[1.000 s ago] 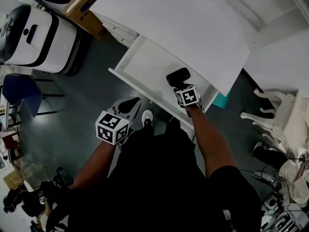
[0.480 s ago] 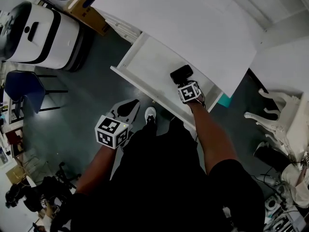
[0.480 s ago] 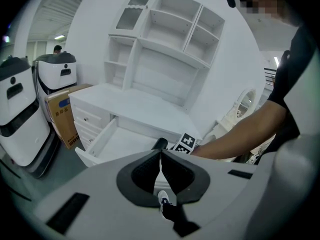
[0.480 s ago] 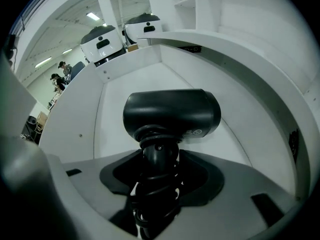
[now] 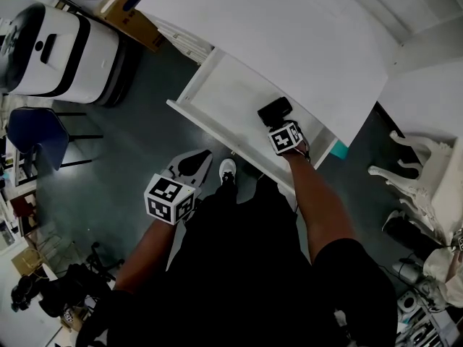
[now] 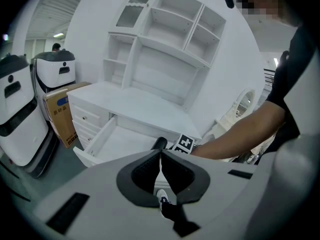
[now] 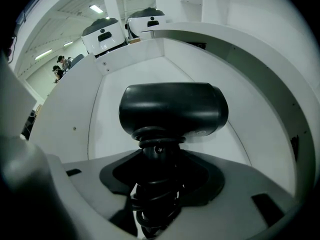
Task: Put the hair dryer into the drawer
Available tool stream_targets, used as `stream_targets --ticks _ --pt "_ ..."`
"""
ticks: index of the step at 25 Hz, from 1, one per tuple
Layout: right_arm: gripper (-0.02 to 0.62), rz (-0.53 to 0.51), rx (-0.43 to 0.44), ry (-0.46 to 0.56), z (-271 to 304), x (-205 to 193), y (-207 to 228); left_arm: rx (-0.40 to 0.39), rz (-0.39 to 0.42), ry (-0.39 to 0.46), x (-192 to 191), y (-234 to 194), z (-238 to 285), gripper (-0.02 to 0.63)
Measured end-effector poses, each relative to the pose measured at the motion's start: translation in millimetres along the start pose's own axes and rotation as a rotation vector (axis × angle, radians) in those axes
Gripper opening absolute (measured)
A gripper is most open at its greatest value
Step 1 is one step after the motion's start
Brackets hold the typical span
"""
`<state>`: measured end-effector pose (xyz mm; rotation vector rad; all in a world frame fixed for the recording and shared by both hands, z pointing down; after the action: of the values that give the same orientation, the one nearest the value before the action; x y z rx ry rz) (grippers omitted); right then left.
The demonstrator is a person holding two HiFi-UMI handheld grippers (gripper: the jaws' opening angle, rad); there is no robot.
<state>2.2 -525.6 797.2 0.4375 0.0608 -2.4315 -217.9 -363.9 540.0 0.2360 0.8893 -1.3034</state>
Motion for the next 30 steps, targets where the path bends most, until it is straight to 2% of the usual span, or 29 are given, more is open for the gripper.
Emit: stream_targets --ticks 11,16,21,26,30 --pt "0.241 -0.016 0.004 0.025 2 -4 -1 -0.021 0.025 -0.015 -3 -3 0 0.018" --pt "0.247 -0.024 -0.024 0.004 -2 0 -2 -0.037 0.041 -0.016 -3 -8 -7 0.018" --pt "0.249 -0.025 -0.06 0.024 -18 1 -7 -0.067 0.074 0.007 5 -11 -9 0.018" --pt "0.249 0.044 -0.12 0.074 -52 -6 -6 -0.112 0.111 0.037 12 -4 -10 0.018" --pt "0.247 0.174 -0.09 0.186 -85 -8 -13 -0.149 0.14 0.049 15 1 -12 0.018"
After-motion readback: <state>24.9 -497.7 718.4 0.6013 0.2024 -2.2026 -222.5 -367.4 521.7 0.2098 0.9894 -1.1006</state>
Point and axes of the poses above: the fingertips, and each gripper's own axes: z forward along the fingers, y to its right, x out of its top, the point moved 8 cm from there along -z, backward along the fingers, and after that the axes turned 1 degree about z, right-handed, at the moved point
